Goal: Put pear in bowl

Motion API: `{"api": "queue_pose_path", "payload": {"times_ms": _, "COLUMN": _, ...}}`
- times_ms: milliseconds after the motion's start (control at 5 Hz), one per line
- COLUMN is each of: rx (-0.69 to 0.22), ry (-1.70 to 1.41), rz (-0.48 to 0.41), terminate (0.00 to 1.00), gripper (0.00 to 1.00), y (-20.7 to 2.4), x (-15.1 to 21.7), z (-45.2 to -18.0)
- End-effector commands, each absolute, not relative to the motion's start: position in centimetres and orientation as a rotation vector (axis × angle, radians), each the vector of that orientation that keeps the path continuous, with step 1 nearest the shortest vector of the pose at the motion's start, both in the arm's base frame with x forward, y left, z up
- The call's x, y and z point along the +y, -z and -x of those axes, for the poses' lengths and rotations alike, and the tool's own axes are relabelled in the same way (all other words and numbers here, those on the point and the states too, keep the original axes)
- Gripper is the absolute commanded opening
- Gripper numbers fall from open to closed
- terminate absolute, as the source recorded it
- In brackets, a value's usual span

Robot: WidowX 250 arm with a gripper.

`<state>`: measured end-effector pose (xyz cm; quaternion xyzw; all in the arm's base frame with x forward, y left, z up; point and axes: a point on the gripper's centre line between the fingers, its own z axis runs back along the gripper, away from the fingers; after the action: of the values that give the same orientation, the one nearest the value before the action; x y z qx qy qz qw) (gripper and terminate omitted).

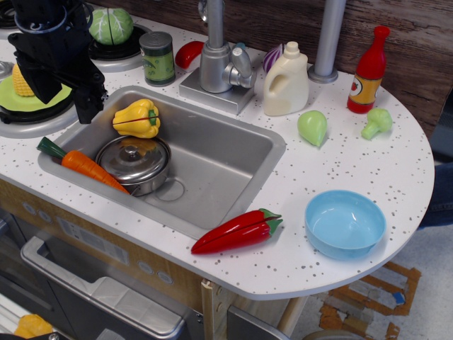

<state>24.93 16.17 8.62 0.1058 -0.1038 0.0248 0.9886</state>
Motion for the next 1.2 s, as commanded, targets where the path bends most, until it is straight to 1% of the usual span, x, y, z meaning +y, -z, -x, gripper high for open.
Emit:
{"api": "queue_pose_path", "payload": {"times_ms": 0, "rx": -0.208, "ry": -0.050, "rz": -0.212, "terminate": 0.00, "gripper": 1.00, "y": -8.6, "x": 16.2, "z": -24.9}}
{"api": "queue_pose_path", "payload": {"times_ms": 200, "rx": -0.207, "ry": -0.195, "rz": -0.148, "terminate": 0.00, "gripper": 1.00, "y": -8.6, "x": 14.2, "z": -27.0}}
{"api": "queue_pose_path", "payload": {"times_ms": 400, "rx": -0.205, "ry": -0.398, "rz": -0.127, "terminate": 0.00, "gripper": 1.00, "y": -10.1, "x": 10.5, "z": -29.2}}
{"api": "queue_pose_path", "payload": {"times_ms": 600, "rx": -0.249, "ry": -0.546, "rz": -0.118, "terminate": 0.00, "gripper": 1.00, "y": -10.9, "x": 6.2, "z": -31.7}}
{"api": "queue_pose_path", "payload": {"times_ms": 800, "rx": -0.314, "ry": -0.597, "rz": -0.087, "terminate": 0.00, "gripper": 1.00, "y": -11.2, "x": 2.2, "z": -34.3}}
{"api": "queue_pose_path", "payload": {"times_ms": 1000, "rx": -0.373, "ry": -0.592, "rz": -0.108, "terminate": 0.00, "gripper": 1.00, "y": -11.1, "x": 0.0, "z": -36.5}}
